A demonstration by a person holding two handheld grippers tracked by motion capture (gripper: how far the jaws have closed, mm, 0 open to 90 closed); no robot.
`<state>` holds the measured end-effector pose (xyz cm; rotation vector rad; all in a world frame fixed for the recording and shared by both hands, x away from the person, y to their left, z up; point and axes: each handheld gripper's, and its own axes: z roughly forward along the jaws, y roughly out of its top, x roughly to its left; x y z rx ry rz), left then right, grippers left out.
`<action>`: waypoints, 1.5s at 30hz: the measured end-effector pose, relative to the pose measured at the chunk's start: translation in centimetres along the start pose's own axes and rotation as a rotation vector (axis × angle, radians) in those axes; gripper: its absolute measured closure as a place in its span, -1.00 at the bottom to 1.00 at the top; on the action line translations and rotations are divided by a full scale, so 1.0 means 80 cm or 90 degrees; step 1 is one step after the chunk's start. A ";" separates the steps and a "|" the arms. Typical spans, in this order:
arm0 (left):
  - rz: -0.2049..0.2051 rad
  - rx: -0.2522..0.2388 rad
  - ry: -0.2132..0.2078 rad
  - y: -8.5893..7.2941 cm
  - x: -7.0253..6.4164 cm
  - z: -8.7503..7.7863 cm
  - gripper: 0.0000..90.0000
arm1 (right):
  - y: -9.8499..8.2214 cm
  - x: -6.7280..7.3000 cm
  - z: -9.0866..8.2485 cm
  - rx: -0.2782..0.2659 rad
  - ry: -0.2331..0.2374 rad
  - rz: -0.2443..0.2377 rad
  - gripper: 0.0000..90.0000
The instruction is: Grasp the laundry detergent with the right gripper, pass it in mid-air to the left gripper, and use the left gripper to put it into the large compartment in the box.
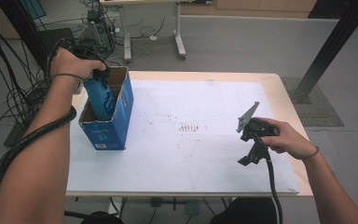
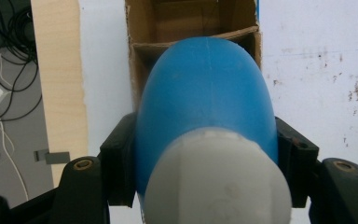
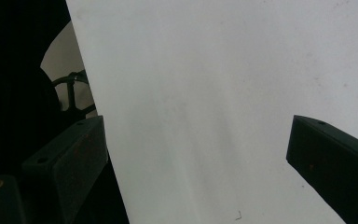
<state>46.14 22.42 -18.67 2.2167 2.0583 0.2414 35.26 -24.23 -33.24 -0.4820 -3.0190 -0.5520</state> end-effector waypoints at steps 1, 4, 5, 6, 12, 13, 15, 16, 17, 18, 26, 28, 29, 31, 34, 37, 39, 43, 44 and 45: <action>0.001 0.000 0.001 -0.001 0.000 0.003 -0.16 | 0.000 0.000 0.000 0.000 -0.001 0.001 -0.89; 0.002 0.002 0.004 -0.002 0.000 0.012 -0.16 | 0.000 0.000 0.000 0.000 -0.002 0.002 -0.89; 0.001 0.004 0.005 -0.003 -0.001 0.015 -0.16 | 0.000 0.000 0.000 0.000 -0.001 0.001 -0.89; 0.001 0.003 0.006 -0.004 -0.001 0.018 -0.16 | 0.000 0.000 0.000 -0.001 -0.001 0.001 -0.89; -0.001 0.001 0.004 -0.009 0.000 0.035 -0.16 | 0.001 0.002 0.003 0.002 0.002 0.000 -0.89; -0.002 0.001 0.003 -0.010 0.000 0.038 -0.16 | 0.001 0.002 0.004 0.000 0.004 0.000 -0.89; -0.008 0.000 -0.001 -0.011 0.000 0.043 -0.16 | 0.002 0.003 0.004 0.002 0.001 0.001 -0.89; -0.008 -0.002 -0.002 -0.011 0.000 0.045 -0.16 | 0.002 0.003 0.003 0.000 0.001 0.000 -0.89; -0.008 -0.006 -0.003 -0.012 0.001 0.048 -0.16 | 0.002 0.003 0.003 0.000 0.002 0.001 -0.89; -0.009 -0.005 -0.004 -0.012 0.001 0.050 -0.16 | 0.002 0.003 0.003 0.001 0.002 0.001 -0.89; -0.016 0.001 0.001 -0.016 0.003 0.074 -0.16 | 0.002 0.003 0.004 0.003 0.003 0.003 -0.89; -0.020 0.000 -0.003 -0.018 0.005 0.079 -0.16 | 0.002 0.003 0.004 0.004 0.003 0.004 -0.89; -0.021 0.000 -0.004 -0.018 0.005 0.081 -0.16 | 0.002 0.004 0.004 0.004 0.004 0.004 -0.89; -0.020 0.004 -0.004 -0.019 0.004 0.085 -0.16 | 0.003 0.003 0.005 0.004 0.004 0.002 -0.89; -0.017 0.007 -0.001 -0.020 0.002 0.090 -0.16 | 0.004 0.002 0.006 0.005 0.005 0.002 -0.89; -0.018 0.004 -0.002 -0.020 0.000 0.094 -0.16 | 0.005 0.002 0.007 0.006 0.006 0.001 -0.89; -0.018 0.008 -0.003 -0.020 -0.001 0.097 -0.16 | 0.005 0.002 0.007 0.007 0.008 0.001 -0.89; -0.017 0.002 0.003 -0.020 -0.004 0.099 -0.16 | 0.004 0.001 0.008 0.003 0.010 0.003 -0.89; -0.017 0.005 0.004 -0.020 -0.005 0.099 -0.16 | 0.004 0.001 0.008 0.004 0.011 0.002 -0.89; -0.016 0.007 0.005 -0.019 -0.005 0.099 -0.16 | 0.003 0.002 0.007 0.006 0.009 0.004 -0.89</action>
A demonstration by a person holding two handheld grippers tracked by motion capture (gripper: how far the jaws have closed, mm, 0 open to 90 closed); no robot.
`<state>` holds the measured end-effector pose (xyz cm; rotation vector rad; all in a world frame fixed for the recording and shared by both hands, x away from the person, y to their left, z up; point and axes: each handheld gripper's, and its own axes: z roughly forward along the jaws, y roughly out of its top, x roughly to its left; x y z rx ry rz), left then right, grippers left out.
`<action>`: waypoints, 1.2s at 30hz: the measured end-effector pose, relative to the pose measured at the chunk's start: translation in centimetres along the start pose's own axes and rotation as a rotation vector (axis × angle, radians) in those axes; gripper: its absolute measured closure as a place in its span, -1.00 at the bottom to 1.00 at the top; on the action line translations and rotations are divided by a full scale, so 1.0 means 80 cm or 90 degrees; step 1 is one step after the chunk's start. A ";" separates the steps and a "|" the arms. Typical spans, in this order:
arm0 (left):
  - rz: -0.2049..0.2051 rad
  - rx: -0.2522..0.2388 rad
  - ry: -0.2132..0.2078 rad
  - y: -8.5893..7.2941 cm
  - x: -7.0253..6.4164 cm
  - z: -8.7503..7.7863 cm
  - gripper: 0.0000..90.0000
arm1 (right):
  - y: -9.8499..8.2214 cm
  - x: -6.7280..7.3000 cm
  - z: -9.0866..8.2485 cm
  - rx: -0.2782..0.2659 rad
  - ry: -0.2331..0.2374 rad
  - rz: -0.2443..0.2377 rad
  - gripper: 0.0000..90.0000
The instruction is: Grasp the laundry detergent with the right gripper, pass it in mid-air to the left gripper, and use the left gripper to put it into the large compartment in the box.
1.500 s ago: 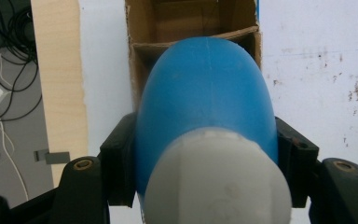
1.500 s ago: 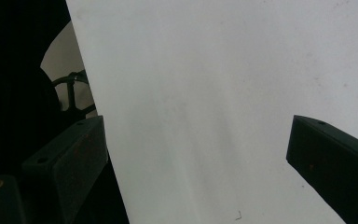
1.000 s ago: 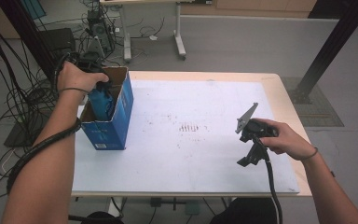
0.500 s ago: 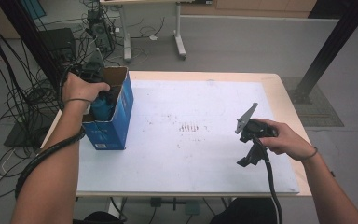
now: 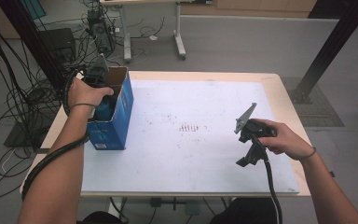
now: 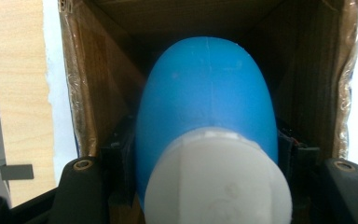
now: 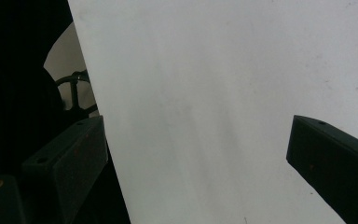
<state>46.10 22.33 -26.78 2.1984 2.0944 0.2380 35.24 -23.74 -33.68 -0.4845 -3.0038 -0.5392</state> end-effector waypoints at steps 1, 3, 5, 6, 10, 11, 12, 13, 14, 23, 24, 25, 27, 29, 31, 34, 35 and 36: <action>0.001 0.001 0.002 0.000 0.000 0.000 -0.16 | 0.000 0.000 0.000 -0.001 -0.001 0.000 -0.89; 0.000 0.002 0.003 0.000 -0.002 0.001 -0.16 | 0.000 0.000 0.000 -0.002 0.000 -0.002 -0.89; 0.002 0.002 0.005 0.001 -0.002 0.001 -0.16 | -0.001 0.000 -0.001 -0.004 0.001 -0.001 -0.89; 0.002 0.002 0.006 0.000 -0.003 0.001 -0.16 | -0.001 -0.001 -0.001 -0.005 0.001 -0.001 -0.89; -0.002 0.001 0.003 0.000 -0.002 0.001 -0.16 | -0.002 -0.001 0.000 -0.005 0.000 0.002 -0.89; -0.003 0.001 0.003 -0.001 -0.001 0.001 -0.16 | -0.003 -0.001 0.000 -0.006 0.000 0.001 -0.89; -0.003 0.000 0.003 -0.001 -0.001 0.001 -0.16 | -0.003 -0.001 0.000 -0.005 0.001 0.000 -0.89; -0.004 0.000 0.002 -0.001 -0.001 0.001 -0.17 | -0.003 -0.001 0.000 -0.006 0.000 0.001 -0.89; -0.004 0.000 0.002 -0.001 -0.001 0.001 -0.17 | -0.003 -0.001 0.000 -0.006 0.001 0.001 -0.89; -0.008 0.000 0.002 -0.001 -0.001 0.001 -0.17 | -0.003 -0.001 0.000 -0.007 0.001 -0.002 -0.89; -0.008 0.000 0.001 -0.002 -0.001 0.001 -0.17 | -0.003 -0.001 0.000 -0.007 0.001 -0.002 -0.89; -0.009 -0.001 0.001 -0.002 0.000 0.001 -0.17 | -0.003 -0.001 0.000 -0.006 0.002 0.000 -0.89; -0.010 -0.001 0.001 -0.002 0.000 0.001 -0.17 | -0.003 -0.001 0.000 -0.006 0.000 0.000 -0.89; -0.010 -0.001 0.001 -0.002 0.000 0.001 -0.17 | -0.004 -0.001 0.000 -0.008 0.001 0.000 -0.89; -0.010 -0.001 0.002 -0.002 -0.001 0.001 -0.17 | -0.004 -0.001 0.000 -0.007 0.001 0.001 -0.89; -0.009 -0.001 0.002 -0.002 -0.001 0.001 -0.17 | -0.004 -0.001 0.000 -0.008 0.001 0.000 -0.89; -0.010 -0.001 0.002 -0.002 -0.001 0.001 -0.17 | -0.004 -0.001 0.000 -0.009 0.001 0.000 -0.89; -0.011 -0.002 0.001 -0.002 0.000 0.001 -0.17 | -0.004 -0.001 0.000 -0.009 0.000 0.001 -0.89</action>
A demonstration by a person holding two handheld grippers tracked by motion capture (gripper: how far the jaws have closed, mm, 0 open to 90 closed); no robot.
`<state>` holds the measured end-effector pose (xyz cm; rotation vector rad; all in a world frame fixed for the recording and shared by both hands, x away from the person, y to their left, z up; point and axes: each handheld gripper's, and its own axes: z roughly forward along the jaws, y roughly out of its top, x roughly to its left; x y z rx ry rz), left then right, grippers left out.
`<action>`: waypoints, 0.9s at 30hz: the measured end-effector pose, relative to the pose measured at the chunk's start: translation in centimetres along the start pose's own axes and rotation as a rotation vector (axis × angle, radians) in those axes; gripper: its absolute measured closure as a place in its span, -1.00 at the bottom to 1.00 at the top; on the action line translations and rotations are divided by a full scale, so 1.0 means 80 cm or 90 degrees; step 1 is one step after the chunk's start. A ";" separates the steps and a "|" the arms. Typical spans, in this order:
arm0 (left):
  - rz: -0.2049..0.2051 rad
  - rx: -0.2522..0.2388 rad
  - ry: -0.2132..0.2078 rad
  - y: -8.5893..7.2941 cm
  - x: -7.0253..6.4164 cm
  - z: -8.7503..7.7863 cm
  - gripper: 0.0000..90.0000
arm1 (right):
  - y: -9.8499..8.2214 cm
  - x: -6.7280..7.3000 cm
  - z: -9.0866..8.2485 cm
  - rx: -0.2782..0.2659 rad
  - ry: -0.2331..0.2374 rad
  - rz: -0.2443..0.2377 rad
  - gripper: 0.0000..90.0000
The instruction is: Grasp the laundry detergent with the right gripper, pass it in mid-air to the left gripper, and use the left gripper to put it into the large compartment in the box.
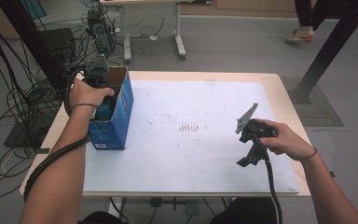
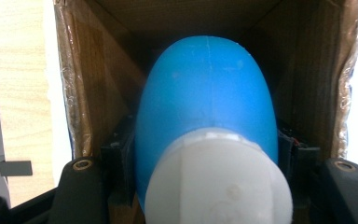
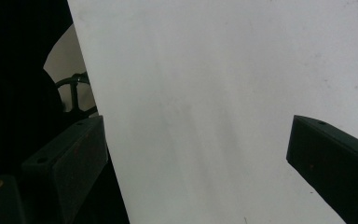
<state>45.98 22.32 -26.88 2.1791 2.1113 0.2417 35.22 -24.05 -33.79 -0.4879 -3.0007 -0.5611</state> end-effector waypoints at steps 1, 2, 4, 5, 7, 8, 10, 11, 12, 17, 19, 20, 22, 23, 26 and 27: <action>-0.001 0.000 0.000 0.000 0.000 0.000 -0.17 | 0.000 0.000 0.000 0.002 0.000 0.002 -0.89; -0.001 0.000 -0.001 0.000 0.001 0.000 -0.17 | 0.000 0.000 0.000 0.000 0.000 0.002 -0.89; -0.001 0.000 -0.001 0.000 0.001 0.000 -0.17 | 0.000 0.000 0.000 0.001 0.000 0.001 -0.89; -0.001 0.000 -0.001 0.000 0.001 0.000 -0.17 | 0.000 -0.001 0.000 0.001 0.001 0.002 -0.89; -0.002 0.000 -0.002 0.000 0.001 0.000 -0.17 | 0.000 -0.001 0.000 0.001 0.001 0.000 -0.89; -0.001 0.000 -0.001 0.000 0.001 0.000 -0.17 | 0.000 0.000 0.000 0.000 0.000 0.002 -0.89; -0.001 -0.001 -0.001 0.000 0.000 0.000 -0.17 | 0.000 0.000 0.000 0.001 0.002 0.000 -0.89; -0.001 -0.001 0.000 0.000 0.000 0.000 -0.17 | 0.000 0.000 0.000 0.002 0.000 0.004 -0.89; -0.001 -0.001 0.000 0.000 0.000 0.000 -0.17 | 0.000 0.000 0.000 -0.001 0.000 0.001 -0.89; -0.001 0.000 0.000 0.000 0.000 0.000 -0.17 | 0.000 0.000 0.000 -0.001 0.002 -0.001 -0.89; -0.003 -0.002 -0.001 0.000 0.000 0.000 -0.17 | 0.000 0.000 0.000 -0.002 0.001 -0.002 -0.89; -0.003 -0.001 -0.001 0.000 0.000 0.000 -0.17 | 0.000 0.000 0.000 -0.002 0.001 -0.001 -0.89; -0.004 -0.002 -0.002 0.000 0.000 0.000 -0.17 | 0.000 -0.001 0.000 -0.004 0.001 0.000 -0.89; -0.003 -0.002 -0.001 0.000 0.000 0.000 -0.17 | 0.000 -0.001 0.000 -0.002 0.001 0.000 -0.89; -0.002 -0.002 0.000 0.000 0.000 0.000 -0.17 | 0.000 0.000 0.000 -0.002 0.002 0.001 -0.89; -0.003 -0.002 0.000 0.000 0.000 0.000 -0.17 | 0.000 0.000 0.000 0.000 0.001 0.000 -0.89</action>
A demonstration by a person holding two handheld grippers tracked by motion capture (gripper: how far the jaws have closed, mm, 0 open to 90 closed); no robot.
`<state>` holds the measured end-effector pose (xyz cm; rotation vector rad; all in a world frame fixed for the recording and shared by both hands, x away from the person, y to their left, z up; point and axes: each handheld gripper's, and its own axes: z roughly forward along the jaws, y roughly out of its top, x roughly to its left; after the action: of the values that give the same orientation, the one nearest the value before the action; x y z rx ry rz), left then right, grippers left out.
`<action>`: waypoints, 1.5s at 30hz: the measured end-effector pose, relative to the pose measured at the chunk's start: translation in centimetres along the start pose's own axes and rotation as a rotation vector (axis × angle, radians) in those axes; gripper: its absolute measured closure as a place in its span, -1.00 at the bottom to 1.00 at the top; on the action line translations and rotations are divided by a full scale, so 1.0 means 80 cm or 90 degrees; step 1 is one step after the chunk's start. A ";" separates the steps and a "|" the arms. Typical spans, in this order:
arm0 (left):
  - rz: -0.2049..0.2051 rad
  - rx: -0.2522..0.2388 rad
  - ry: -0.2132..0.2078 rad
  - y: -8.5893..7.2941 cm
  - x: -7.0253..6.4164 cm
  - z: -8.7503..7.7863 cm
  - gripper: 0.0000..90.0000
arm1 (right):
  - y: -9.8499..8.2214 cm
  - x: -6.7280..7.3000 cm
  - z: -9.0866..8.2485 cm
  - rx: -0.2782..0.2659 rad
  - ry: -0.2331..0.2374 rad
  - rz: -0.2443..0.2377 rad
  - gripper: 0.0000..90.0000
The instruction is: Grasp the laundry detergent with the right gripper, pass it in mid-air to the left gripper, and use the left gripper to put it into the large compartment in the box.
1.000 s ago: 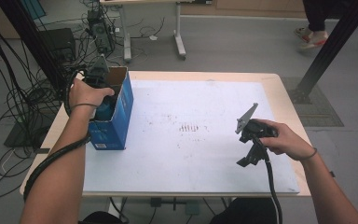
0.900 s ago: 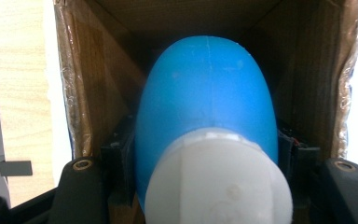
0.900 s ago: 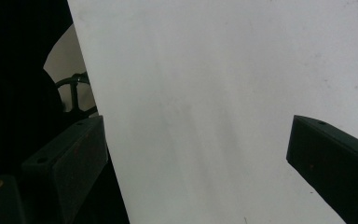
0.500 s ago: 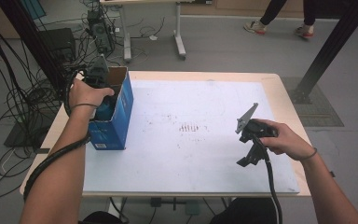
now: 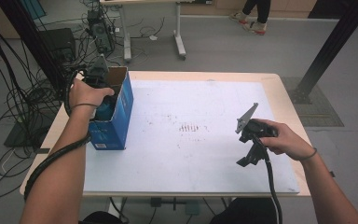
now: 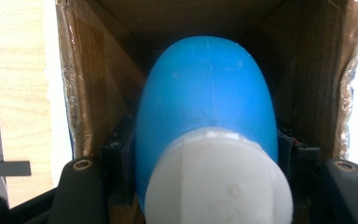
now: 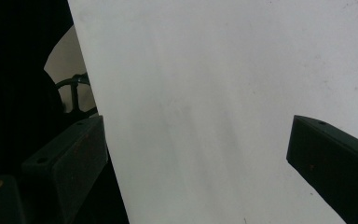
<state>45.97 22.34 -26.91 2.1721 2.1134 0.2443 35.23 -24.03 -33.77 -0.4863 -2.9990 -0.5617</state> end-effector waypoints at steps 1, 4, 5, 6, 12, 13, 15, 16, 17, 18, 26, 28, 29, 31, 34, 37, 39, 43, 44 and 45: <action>0.000 0.000 0.000 0.000 0.000 0.000 -0.17 | 0.000 0.000 0.000 -0.002 0.000 -0.002 -0.89; -0.001 0.001 -0.001 0.000 0.000 0.000 -0.17 | 0.000 0.000 0.000 -0.002 0.000 -0.003 -0.89; -0.002 0.001 -0.001 0.000 0.001 0.000 -0.17 | 0.000 0.000 0.000 0.000 0.001 -0.001 -0.89; -0.002 0.001 -0.001 0.000 0.001 0.000 -0.17 | 0.000 0.000 0.000 0.000 0.001 -0.001 -0.89; -0.004 0.001 -0.001 0.000 0.001 0.000 -0.17 | 0.000 0.000 -0.001 -0.001 -0.001 -0.003 -0.89; -0.005 0.000 -0.001 -0.001 0.001 0.000 -0.17 | 0.000 0.000 -0.001 0.000 -0.001 -0.003 -0.89; -0.005 0.001 0.000 -0.001 0.000 0.000 -0.17 | 0.000 0.000 -0.001 -0.002 -0.001 -0.005 -0.89; -0.004 0.000 0.000 -0.001 -0.001 0.000 -0.17 | 0.000 0.000 -0.001 -0.001 0.000 -0.004 -0.89; -0.004 0.001 0.000 -0.001 -0.001 0.000 -0.17 | 0.000 0.000 -0.001 -0.001 0.000 -0.004 -0.89; -0.004 0.001 0.001 -0.001 -0.001 0.000 -0.17 | 0.000 0.000 -0.001 -0.001 -0.001 -0.003 -0.90; -0.006 0.000 0.001 -0.001 -0.001 0.000 -0.17 | 0.000 0.001 -0.001 -0.002 0.001 -0.007 -0.90; -0.006 0.001 0.002 -0.001 -0.001 0.000 -0.17 | 0.000 0.001 -0.001 -0.002 0.002 -0.006 -0.90; -0.006 0.001 0.001 -0.001 -0.001 0.000 -0.17 | 0.000 0.001 -0.001 -0.002 0.003 -0.007 -0.90; -0.004 0.002 0.001 -0.001 -0.001 -0.001 -0.17 | 0.000 0.002 -0.001 -0.002 0.002 -0.007 -0.90; -0.003 0.002 0.002 -0.002 -0.001 -0.001 -0.17 | 0.000 0.002 -0.001 -0.001 0.000 -0.006 -0.90; -0.001 0.002 0.003 -0.001 -0.001 -0.001 -0.17 | -0.001 0.002 -0.001 0.000 0.003 -0.009 -0.90; -0.001 0.002 0.004 -0.001 -0.001 -0.001 -0.17 | -0.001 0.002 -0.001 -0.001 0.005 -0.010 -0.90; 0.007 0.002 0.015 -0.001 -0.003 -0.002 -0.17 | -0.002 0.003 -0.001 0.002 0.003 -0.008 -0.90; 0.007 0.002 0.018 0.000 -0.003 -0.002 -0.18 | -0.002 0.003 0.000 0.001 0.004 -0.009 -0.90; 0.006 0.002 0.017 0.000 -0.003 -0.003 -0.18 | -0.002 0.003 0.000 0.000 0.005 -0.009 -0.90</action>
<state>45.89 22.11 -26.70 2.1936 2.1198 0.2727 34.94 -24.11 -33.77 -0.4621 -2.9981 -0.5629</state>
